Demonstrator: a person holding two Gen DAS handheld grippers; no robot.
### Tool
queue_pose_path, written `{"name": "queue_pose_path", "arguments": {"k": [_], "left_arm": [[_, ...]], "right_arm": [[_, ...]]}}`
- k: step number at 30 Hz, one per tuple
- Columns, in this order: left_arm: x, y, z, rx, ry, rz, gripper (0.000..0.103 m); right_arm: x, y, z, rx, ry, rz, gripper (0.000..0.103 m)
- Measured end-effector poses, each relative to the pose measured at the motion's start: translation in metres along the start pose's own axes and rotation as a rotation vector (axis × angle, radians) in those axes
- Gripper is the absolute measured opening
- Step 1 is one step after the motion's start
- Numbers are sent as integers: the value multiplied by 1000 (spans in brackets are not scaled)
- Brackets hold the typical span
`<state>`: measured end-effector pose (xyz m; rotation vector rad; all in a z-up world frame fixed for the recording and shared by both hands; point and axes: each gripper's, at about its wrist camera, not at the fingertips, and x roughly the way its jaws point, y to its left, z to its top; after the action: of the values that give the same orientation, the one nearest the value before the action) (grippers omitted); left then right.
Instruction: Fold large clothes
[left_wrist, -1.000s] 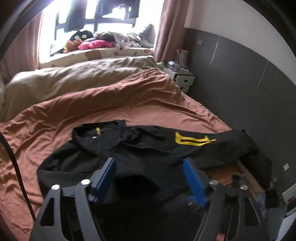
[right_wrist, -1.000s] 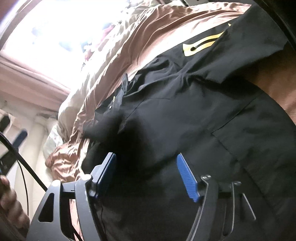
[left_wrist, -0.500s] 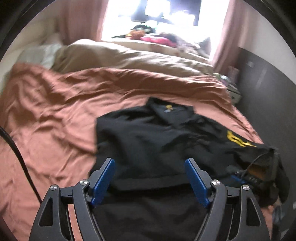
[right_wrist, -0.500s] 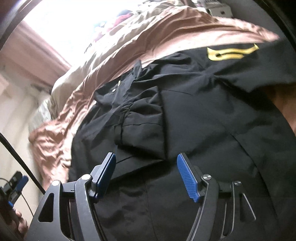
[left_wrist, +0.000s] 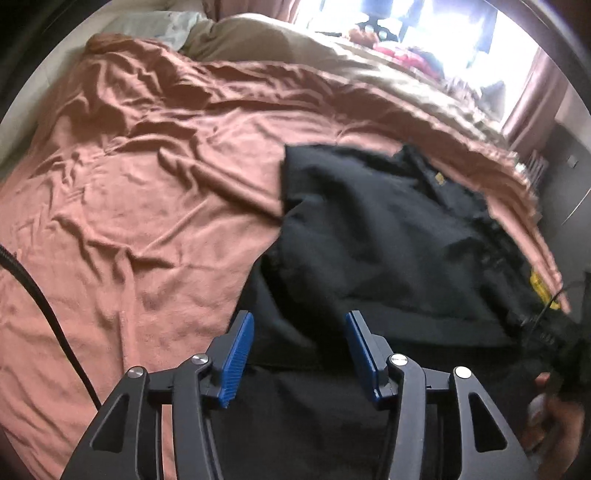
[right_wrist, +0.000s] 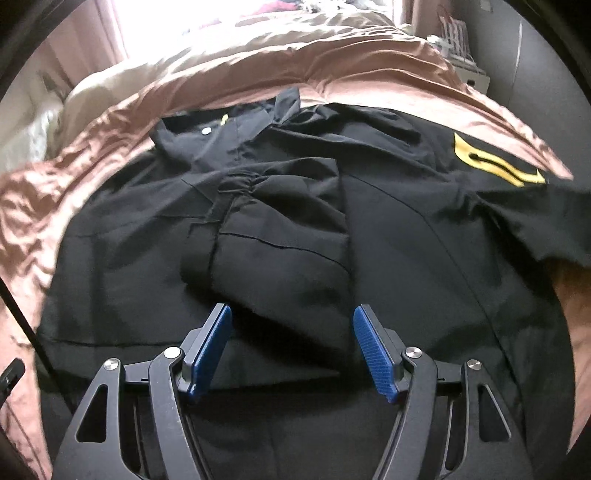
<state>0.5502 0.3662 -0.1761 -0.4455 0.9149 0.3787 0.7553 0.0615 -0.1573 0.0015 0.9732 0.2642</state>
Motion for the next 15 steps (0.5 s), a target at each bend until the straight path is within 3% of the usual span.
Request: {"name": "queue_pose_path", "arguments": {"k": [5,8,11,15], "left_arm": [[20,24,-5,-64,50,25,29],[25,31,-6,-86,56,35,23],[26,35,-7,-90,56,47,16],[23,44,-7,-114,34,80,15]], "right_arm": [[29,41,6,-173,31,-154,67],[33,44,5,-188,0,-197,67],[32,19,9,-69,-19,-181,67],[23,-46,16,184,-63,-40,67]]}}
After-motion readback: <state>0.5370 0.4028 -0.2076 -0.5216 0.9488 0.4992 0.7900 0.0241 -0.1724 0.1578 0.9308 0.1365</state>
